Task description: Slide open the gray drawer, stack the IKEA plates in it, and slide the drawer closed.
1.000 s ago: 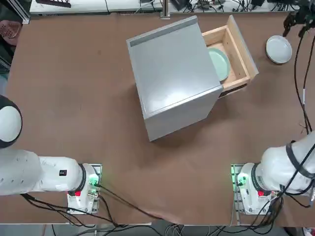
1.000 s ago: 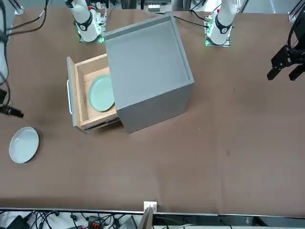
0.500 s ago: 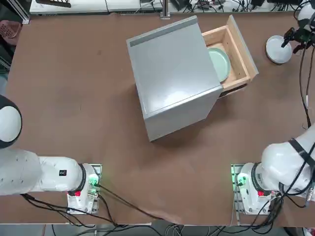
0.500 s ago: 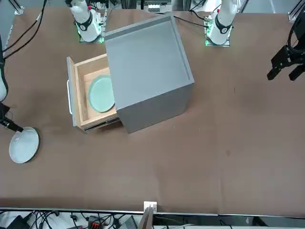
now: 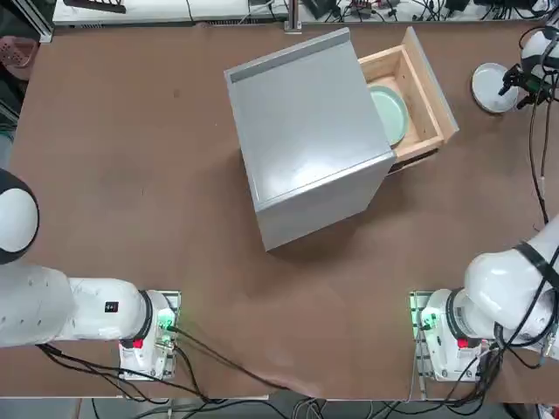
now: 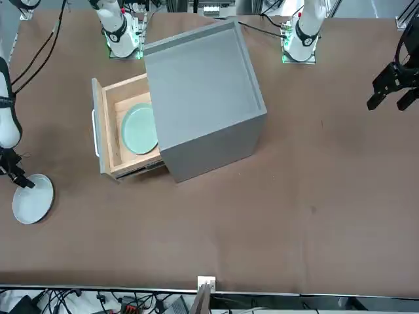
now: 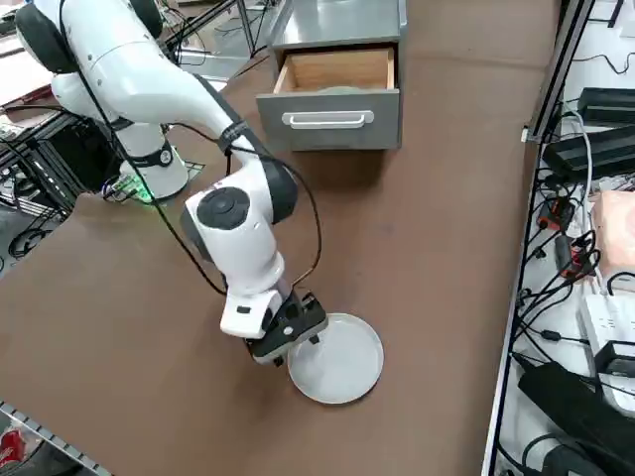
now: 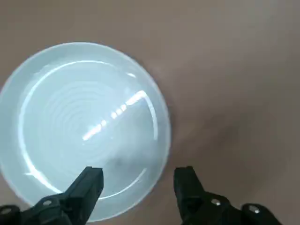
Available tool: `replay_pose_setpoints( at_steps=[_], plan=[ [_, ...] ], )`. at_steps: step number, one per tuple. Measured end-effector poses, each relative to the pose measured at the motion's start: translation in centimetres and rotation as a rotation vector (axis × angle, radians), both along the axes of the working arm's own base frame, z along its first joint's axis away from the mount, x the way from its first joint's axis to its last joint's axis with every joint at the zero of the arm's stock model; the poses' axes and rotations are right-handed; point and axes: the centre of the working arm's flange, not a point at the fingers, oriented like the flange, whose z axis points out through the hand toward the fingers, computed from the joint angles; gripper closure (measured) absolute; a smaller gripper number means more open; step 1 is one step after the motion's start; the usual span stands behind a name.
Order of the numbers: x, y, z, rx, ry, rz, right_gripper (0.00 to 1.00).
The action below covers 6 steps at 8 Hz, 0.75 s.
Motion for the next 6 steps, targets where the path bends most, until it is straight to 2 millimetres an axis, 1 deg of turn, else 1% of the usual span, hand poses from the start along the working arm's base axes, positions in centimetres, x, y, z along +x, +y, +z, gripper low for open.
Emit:
replay_pose_setpoints(
  at_steps=[1,2,5,6],
  plan=[
    [-0.4,-0.6,0.0,0.002,0.0,-0.018,0.08],
    [-0.4,-0.8,-0.3,-0.001,-0.011,-0.038,0.1],
    [-0.2,-0.7,-2.6,-0.012,-0.043,-0.072,0.11],
    [-0.2,-0.8,-2.9,-0.012,-0.043,-0.075,0.15]
  ],
)
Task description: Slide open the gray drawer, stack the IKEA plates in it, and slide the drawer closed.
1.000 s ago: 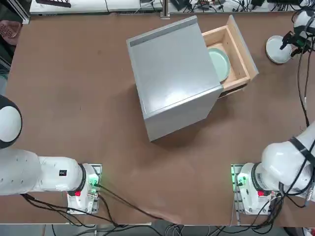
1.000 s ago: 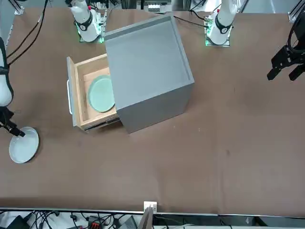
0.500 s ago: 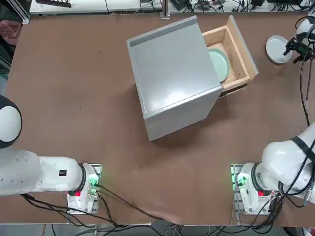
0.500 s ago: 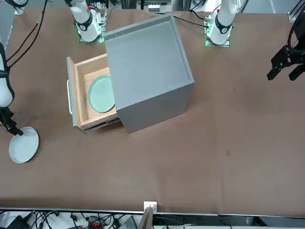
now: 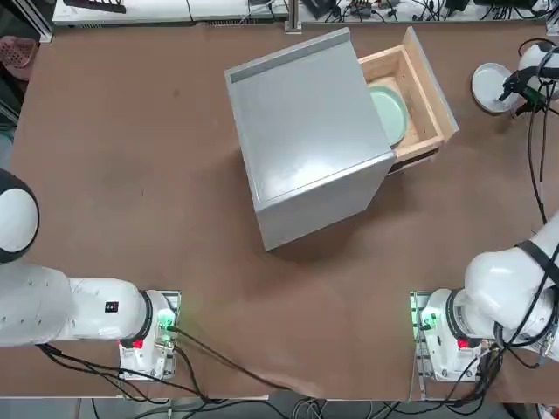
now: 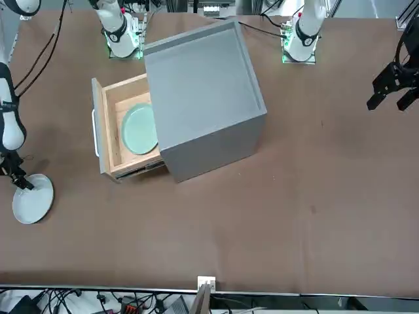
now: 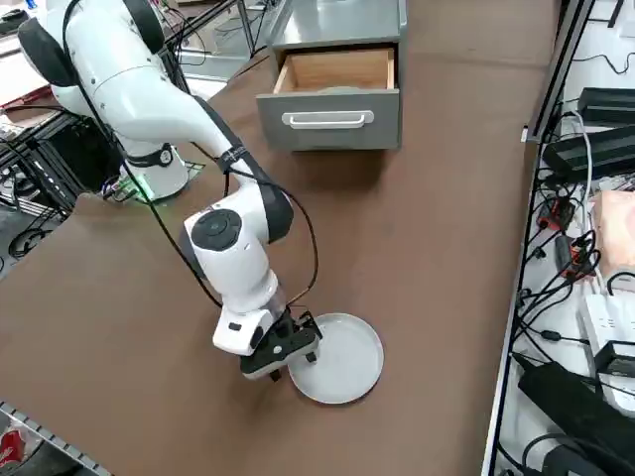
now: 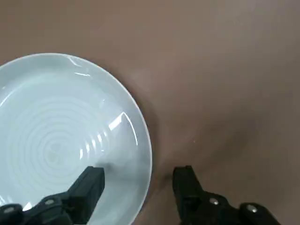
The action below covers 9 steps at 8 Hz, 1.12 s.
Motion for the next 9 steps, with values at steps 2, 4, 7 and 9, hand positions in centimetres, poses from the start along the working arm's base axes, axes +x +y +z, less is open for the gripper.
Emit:
replay_pose_setpoints(
  at_steps=[2,4,7,9],
  plan=[
    [-0.1,-0.2,0.1,-0.001,-0.002,-0.004,0.33],
    [-0.1,-0.2,0.0,-0.001,-0.001,-0.004,0.72],
    [-0.4,-1.4,0.9,-0.016,-0.012,0.021,1.0],
    [-0.7,-2.4,2.6,-0.017,0.006,0.099,1.0]
  ],
)
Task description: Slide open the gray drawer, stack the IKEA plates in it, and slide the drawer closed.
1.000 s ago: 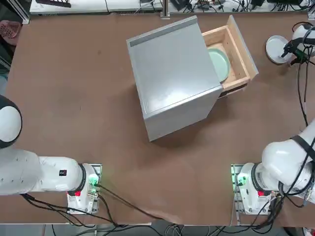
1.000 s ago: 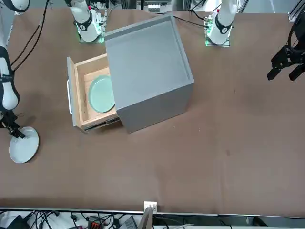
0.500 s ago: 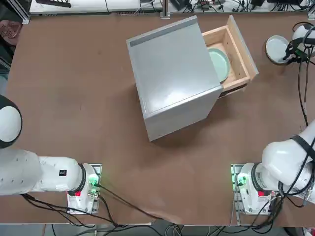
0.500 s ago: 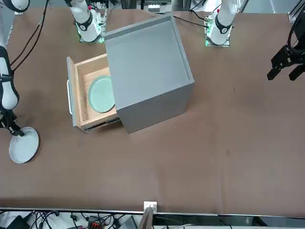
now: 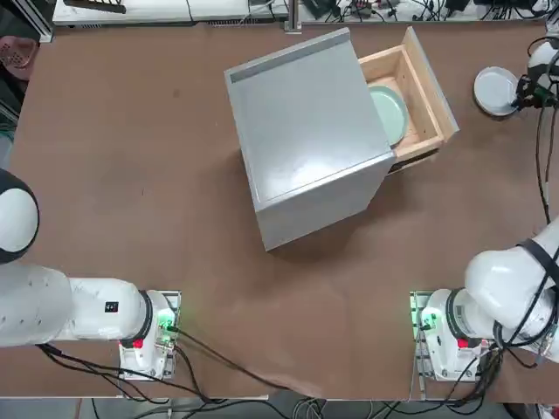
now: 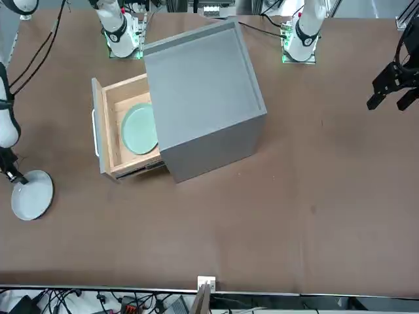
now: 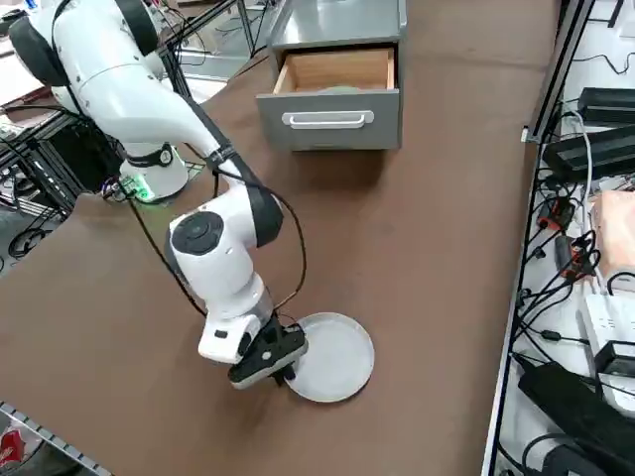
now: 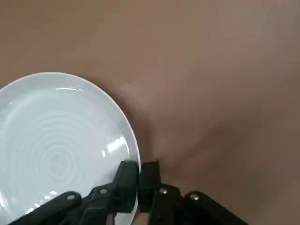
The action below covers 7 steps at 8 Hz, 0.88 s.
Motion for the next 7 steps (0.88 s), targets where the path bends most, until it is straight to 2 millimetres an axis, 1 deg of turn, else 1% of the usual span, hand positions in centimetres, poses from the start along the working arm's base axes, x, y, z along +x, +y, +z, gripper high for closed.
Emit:
replay_pose_setpoints(
  at_steps=[1,2,3,4,5,6,7],
  plan=[
    [0.5,0.6,2.3,0.012,0.004,0.029,1.0],
    [1.5,2.3,5.6,0.036,0.006,0.064,1.0],
    [2.3,4.5,9.6,0.064,0.015,0.103,1.0],
    [2.7,7.2,14.4,0.092,0.017,0.145,1.0],
    [2.6,9.8,19.4,0.137,0.003,0.186,1.0],
    [1.8,12.3,24.1,0.191,-0.02,0.238,1.0],
    [0.7,15.0,28.3,0.249,-0.027,0.287,1.0]
  ],
)
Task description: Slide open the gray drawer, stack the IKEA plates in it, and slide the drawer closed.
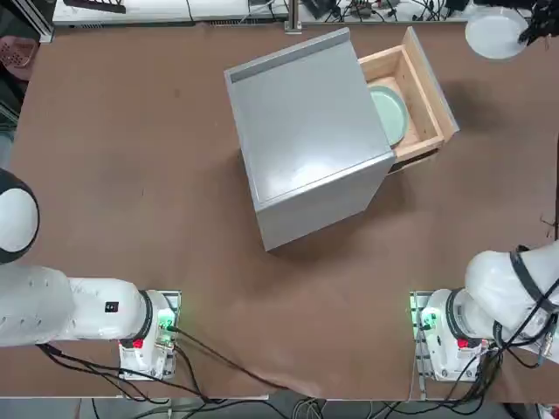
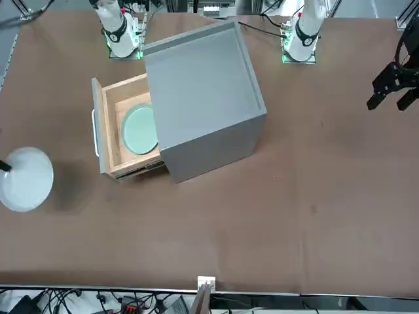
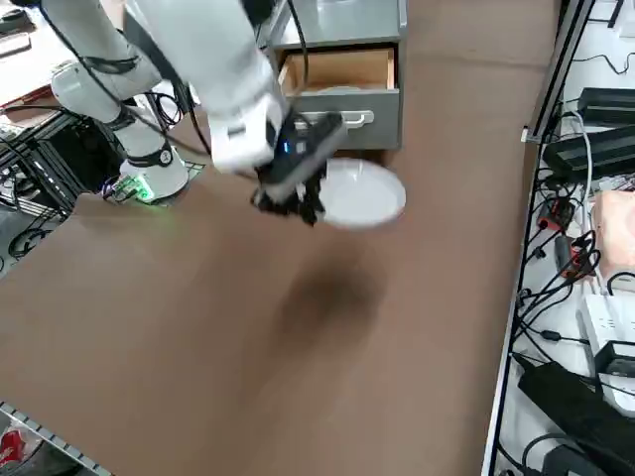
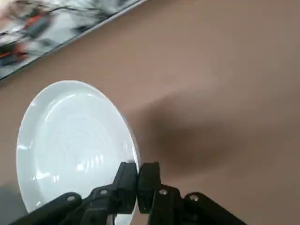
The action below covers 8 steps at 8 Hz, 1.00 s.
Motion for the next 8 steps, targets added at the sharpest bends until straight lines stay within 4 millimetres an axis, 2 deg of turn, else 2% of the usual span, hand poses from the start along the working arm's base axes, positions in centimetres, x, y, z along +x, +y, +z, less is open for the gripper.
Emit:
replay_pose_setpoints(
  at_steps=[1,2,3,4,5,7,8],
  plan=[
    [-1.2,3.6,3.7,0.069,0.008,0.05,1.0],
    [-2.3,7.3,6.6,0.124,0.022,0.104,1.0],
    [-3.5,10.7,8.6,0.151,0.047,0.161,1.0],
    [-4.3,14.2,9.7,0.153,0.074,0.223,1.0],
    [-4.7,18.0,9.7,0.136,0.1,0.285,1.0],
    [-5.5,25.6,7.1,0.029,0.181,0.409,1.0],
    [-5.7,28.0,5.5,-0.019,0.205,0.449,1.0]
  ],
)
